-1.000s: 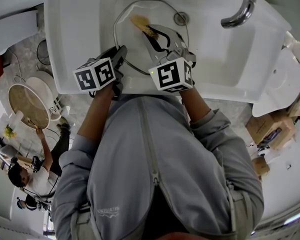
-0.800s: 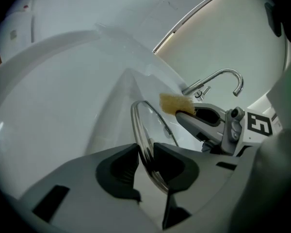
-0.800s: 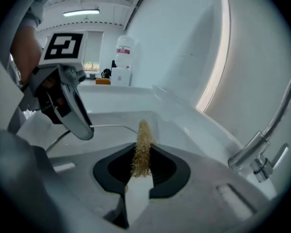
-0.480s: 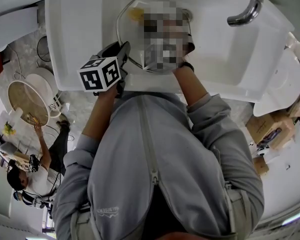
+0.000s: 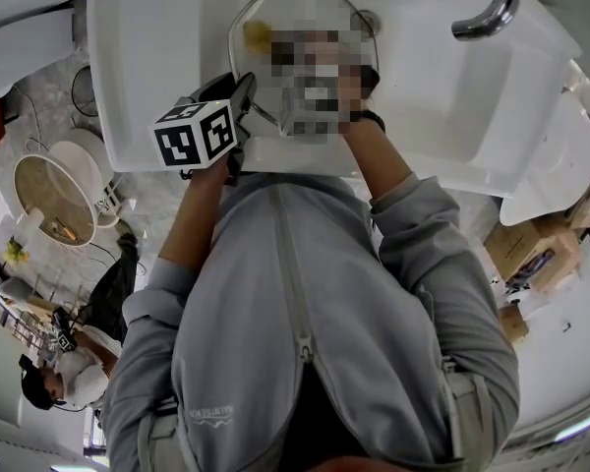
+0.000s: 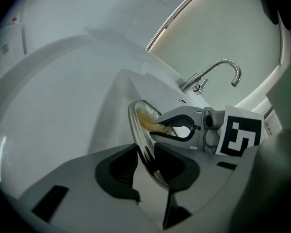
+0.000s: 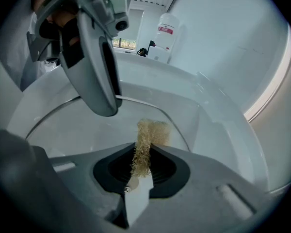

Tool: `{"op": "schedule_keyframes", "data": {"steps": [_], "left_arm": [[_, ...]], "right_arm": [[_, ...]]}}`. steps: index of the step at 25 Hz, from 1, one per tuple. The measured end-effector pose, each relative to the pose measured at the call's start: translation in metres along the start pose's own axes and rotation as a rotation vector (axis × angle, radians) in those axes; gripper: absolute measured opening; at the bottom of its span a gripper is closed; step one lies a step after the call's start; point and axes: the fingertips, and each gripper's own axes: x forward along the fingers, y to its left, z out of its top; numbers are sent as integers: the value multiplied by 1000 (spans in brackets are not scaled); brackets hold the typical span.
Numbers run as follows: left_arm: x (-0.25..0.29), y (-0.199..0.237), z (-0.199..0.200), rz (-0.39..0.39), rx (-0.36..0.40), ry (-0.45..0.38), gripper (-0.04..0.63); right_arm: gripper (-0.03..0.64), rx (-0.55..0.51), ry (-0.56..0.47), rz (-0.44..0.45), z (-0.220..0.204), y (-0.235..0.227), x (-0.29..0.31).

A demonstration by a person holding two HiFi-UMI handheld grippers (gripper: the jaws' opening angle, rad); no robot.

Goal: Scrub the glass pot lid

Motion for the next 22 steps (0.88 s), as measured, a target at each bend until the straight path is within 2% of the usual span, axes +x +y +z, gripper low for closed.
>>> {"op": "schedule_keyframes", "data": {"steps": [4, 11, 22], "left_arm": [[0, 2, -1, 7, 2, 4, 103], [0, 4, -1, 10, -2, -2, 103], [3, 7, -2, 20, 1, 2, 103]], "right_arm": [[55, -18, 32, 83, 0, 26, -6], [55, -14, 30, 210, 1, 62, -28], [55, -17, 27, 514, -2, 109, -66]]}}
